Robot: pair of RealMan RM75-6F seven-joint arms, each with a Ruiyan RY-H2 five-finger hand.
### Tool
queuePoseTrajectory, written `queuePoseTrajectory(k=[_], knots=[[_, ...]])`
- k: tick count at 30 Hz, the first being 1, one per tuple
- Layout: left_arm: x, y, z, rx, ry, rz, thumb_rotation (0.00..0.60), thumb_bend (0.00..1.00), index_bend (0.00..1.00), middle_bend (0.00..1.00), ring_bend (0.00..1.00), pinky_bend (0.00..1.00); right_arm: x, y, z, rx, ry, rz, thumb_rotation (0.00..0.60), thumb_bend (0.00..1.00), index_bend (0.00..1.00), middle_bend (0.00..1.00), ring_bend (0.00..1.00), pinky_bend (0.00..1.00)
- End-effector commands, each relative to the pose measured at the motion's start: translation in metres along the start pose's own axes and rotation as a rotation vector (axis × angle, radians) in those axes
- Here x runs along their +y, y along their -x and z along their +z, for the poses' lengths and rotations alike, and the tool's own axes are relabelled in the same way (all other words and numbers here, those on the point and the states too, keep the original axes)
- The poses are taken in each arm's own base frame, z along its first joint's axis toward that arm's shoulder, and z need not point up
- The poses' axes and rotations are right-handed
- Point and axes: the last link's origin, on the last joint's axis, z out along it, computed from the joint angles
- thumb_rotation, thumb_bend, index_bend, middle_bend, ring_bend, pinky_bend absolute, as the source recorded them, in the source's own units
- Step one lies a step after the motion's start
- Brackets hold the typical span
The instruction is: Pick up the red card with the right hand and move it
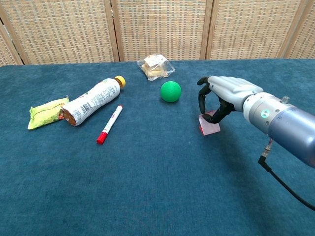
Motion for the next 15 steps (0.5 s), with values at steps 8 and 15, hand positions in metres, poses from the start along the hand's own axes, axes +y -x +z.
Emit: queuePoseTrajectory(k=[8,15], knots=[[0.000,-0.001,0.000,0.003,-0.001,-0.002,0.600,0.06,0.00,0.00,0.00,0.13,-0.001,-0.017,0.005,0.047,0.003,0.007,0.600,0.55,0.72,0.16,0.00,0.00],[0.000,-0.002,-0.001,0.008,0.000,-0.004,0.600,0.06,0.00,0.00,0.00,0.13,0.003,-0.032,0.004,0.077,0.008,0.022,0.600,0.55,0.72,0.15,0.00,0.00]])
